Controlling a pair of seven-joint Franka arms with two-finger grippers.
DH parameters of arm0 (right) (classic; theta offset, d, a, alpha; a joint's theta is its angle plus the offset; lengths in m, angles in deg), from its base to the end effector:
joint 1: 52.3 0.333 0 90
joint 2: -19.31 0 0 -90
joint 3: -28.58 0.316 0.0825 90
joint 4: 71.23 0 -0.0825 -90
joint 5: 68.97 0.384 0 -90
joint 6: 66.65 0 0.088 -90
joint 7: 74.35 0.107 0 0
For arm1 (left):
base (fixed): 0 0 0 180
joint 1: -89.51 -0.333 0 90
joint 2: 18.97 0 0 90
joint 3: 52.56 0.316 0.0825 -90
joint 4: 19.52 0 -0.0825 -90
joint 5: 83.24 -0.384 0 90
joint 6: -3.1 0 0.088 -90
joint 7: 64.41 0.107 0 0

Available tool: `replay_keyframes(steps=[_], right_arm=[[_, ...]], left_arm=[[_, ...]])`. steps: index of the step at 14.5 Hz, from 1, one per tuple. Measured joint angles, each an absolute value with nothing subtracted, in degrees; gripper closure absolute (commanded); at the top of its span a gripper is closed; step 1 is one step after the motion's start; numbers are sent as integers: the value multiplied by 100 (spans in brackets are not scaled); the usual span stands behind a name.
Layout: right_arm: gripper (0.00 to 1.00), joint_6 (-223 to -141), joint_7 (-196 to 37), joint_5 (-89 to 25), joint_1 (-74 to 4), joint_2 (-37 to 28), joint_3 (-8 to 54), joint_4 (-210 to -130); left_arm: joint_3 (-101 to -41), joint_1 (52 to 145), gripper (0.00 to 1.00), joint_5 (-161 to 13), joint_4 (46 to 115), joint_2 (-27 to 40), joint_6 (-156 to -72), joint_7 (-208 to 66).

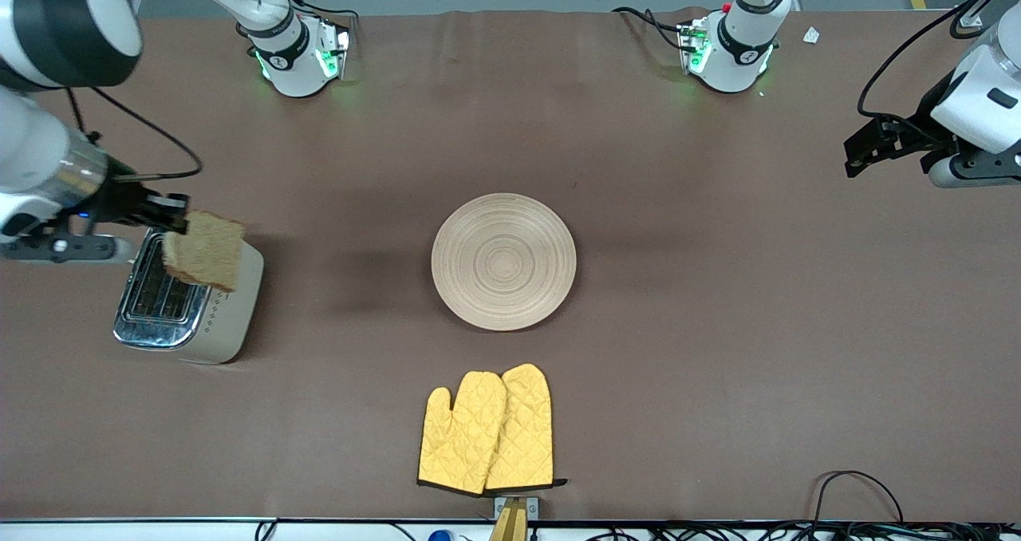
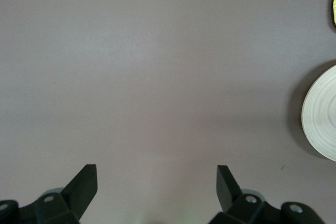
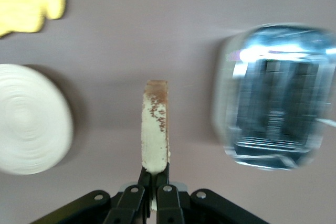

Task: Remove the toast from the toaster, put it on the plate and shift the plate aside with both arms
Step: 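Carry the toast with the right gripper over the wooden plate, then release the toast onto the plate while the left gripper reaches the plate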

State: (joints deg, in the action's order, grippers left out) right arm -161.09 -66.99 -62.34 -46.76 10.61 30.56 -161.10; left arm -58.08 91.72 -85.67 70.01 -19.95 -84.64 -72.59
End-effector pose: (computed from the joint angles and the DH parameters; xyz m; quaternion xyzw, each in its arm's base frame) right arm 0.5950 0.0888 0.5450 -0.9975 0.0053 0.0434 0.0549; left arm 0.5410 -0.0692 0.6344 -0.9997 -0.0046 0.0040 0.0228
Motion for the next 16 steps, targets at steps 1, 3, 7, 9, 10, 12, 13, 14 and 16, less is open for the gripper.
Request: replay_keyframes(steps=[1,3,7,9,10,12,13,14,16], right_arm=[[100,-16450,-6682,-5876,-4653,1012,3054,-16373],[100,-17345,-6690,-4989,-4653,906,3031,-17126],[100,-18725,-6735,-2921,-4196,668,3046,-18127],[100,-19377,-6715,-2116,-3584,442,3061,-18359],[100,-19735,-6710,-1645,-3225,271,3071,-18409],[100,-20513,-6713,-808,-2464,-108,3089,-18423],[100,-20820,-6712,-514,-2122,-281,3094,-18398],[100,-21000,-6712,-311,-1855,-431,3095,-18343],[100,-21095,-6711,-163,-1616,-603,3089,-18223]], left_arm=[[-5808,9172,0,-8567,7001,-1995,-8464,-7259],[-5808,9172,0,-8567,7001,-1995,-8464,-7258],[-5808,9171,0,-8567,7001,-1995,-8463,-7258],[-5808,9171,0,-8567,7001,-1995,-8463,-7258],[-5808,9171,0,-8567,7001,-1995,-8463,-7258],[-5810,9171,0,-8567,7005,-1994,-8459,-7258],[-5811,9171,0,-8567,7012,-1991,-8458,-7258],[-5812,9171,0,-8557,7023,-1986,-8458,-7259],[-5806,9164,0,-8395,7049,-1949,-8457,-7268]])
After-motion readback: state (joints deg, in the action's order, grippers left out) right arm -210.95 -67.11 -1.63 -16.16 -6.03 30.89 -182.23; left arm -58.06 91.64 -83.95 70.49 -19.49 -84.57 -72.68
